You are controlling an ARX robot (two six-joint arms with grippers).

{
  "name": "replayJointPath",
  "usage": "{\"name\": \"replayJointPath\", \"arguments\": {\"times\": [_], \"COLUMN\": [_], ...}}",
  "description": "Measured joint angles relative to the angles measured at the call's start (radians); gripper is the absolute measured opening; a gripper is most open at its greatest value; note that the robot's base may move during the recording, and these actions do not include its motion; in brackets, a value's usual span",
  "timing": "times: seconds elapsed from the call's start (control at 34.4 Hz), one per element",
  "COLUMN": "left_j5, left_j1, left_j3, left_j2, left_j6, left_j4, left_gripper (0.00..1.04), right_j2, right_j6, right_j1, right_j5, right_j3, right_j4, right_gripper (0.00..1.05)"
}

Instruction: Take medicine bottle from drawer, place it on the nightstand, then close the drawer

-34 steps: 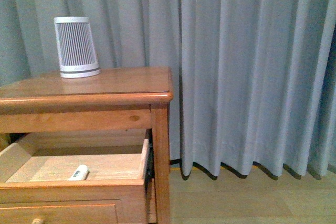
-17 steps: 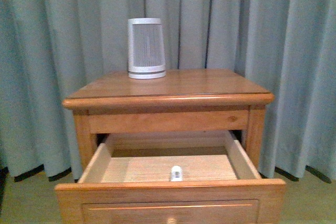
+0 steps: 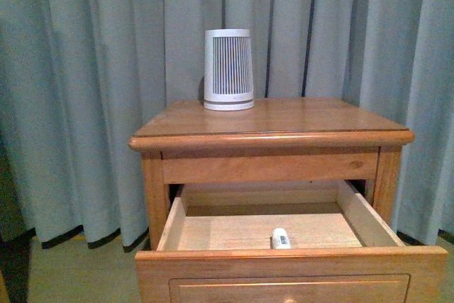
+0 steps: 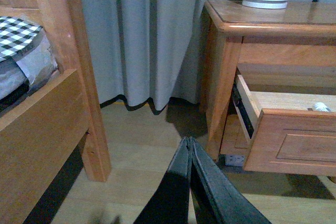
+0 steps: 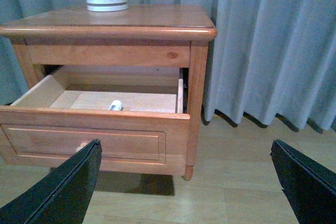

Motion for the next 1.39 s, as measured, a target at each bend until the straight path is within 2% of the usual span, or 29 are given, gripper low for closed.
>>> {"name": "replayJointPath", "arguments": {"times": [0.09,0.12,0.17,0.35,0.46,0.76,0.87,1.22,1.34,1.37,1.39], "left_j5": [0.0,0.0,0.001,0.001,0.001,0.001,0.001,0.001,0.001,0.001,0.001], "left_j1": [0.0,0.0,0.0,0.0,0.0,0.0,0.0,0.0,0.0,0.0,0.0], "left_j3": [0.0,0.0,0.0,0.0,0.0,0.0,0.0,0.0,0.0,0.0,0.0], "left_j2": [0.0,0.0,0.0,0.0,0.0,0.0,0.0,0.0,0.0,0.0,0.0], "left_j6": [0.0,0.0,0.0,0.0,0.0,0.0,0.0,0.0,0.0,0.0,0.0], "left_j4": [0.0,0.0,0.0,0.0,0.0,-0.001,0.0,0.0,0.0,0.0,0.0], "left_gripper": [0.03,0.03,0.03,0.03,0.03,0.03,0.24,0.72,0.97,1.0,0.98], "right_j2": [0.169,0.268,0.447,0.916,1.199,1.564,1.722,1.977,2.073,2.092,2.118], "right_j6": [0.08,0.104,0.132,0.166,0.173,0.193,0.21,0.217,0.217,0.217,0.217], "right_j1": [0.071,0.077,0.085,0.126,0.163,0.232,0.249,0.277,0.288,0.289,0.29], "right_j5": [0.257,0.308,0.336,0.283,0.25,0.201,0.197,0.222,0.23,0.237,0.245], "right_j3": [0.047,0.082,0.161,0.432,0.613,0.924,1.047,1.249,1.327,1.343,1.366], "right_j4": [0.061,0.117,0.214,0.283,0.224,0.164,0.131,0.114,0.099,0.095,0.091], "right_gripper": [0.98,0.98,0.98,0.98,0.98,0.98,0.98,0.98,0.98,0.98,0.98]}}
